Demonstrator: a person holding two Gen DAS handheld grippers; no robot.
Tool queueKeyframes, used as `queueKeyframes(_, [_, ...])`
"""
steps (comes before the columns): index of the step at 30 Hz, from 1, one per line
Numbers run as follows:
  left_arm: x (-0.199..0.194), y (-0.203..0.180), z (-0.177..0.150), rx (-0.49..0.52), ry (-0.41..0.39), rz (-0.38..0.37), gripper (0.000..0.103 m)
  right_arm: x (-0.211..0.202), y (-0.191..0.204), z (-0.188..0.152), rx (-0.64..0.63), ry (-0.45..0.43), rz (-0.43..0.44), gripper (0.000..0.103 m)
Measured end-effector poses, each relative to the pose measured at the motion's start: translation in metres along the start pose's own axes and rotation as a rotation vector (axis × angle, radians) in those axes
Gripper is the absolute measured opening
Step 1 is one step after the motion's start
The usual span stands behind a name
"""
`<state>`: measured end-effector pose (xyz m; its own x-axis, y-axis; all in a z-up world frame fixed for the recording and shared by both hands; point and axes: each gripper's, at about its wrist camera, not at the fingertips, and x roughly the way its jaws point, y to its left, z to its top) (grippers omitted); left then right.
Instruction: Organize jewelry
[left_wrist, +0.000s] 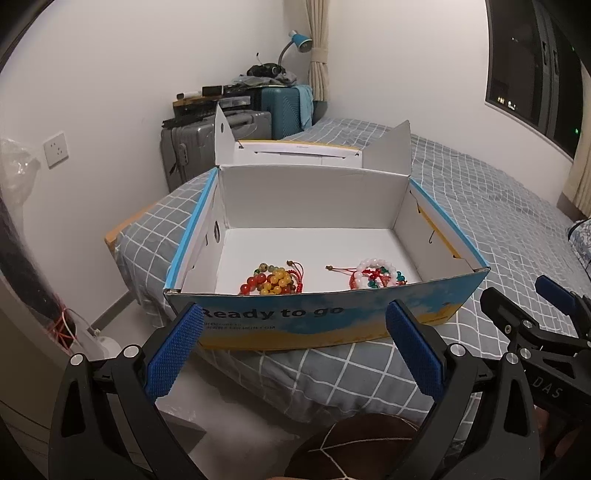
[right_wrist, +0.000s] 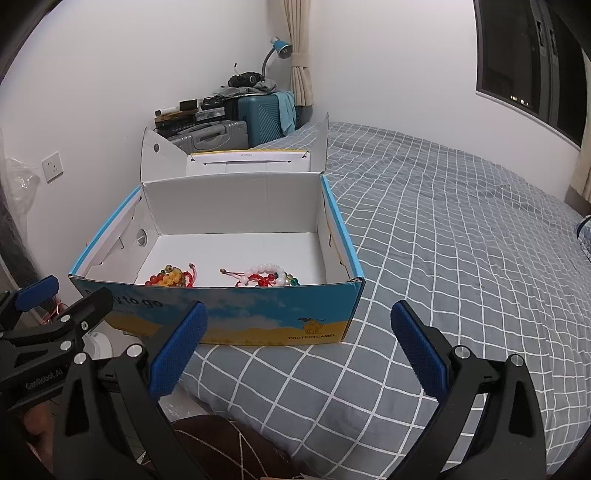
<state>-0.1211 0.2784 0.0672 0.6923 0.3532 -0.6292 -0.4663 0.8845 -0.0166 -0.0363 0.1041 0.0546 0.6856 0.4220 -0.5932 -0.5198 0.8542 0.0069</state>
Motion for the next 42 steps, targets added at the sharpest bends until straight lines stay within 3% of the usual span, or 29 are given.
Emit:
queueKeyframes(15, [-0.0006,-0.0052,-0.0006,0.024,-0.015,0.036,0.097,0.0004,-0.0025,-0.0018,-0.002,0.005,0.001,0.095])
queueKeyframes(42, [0.0004,-0.0014,-0.0026,0.005,-0.01,0.03,0.097,0.0026,-0.0064,-0.0035,0.002,0.011,-0.001,0.095])
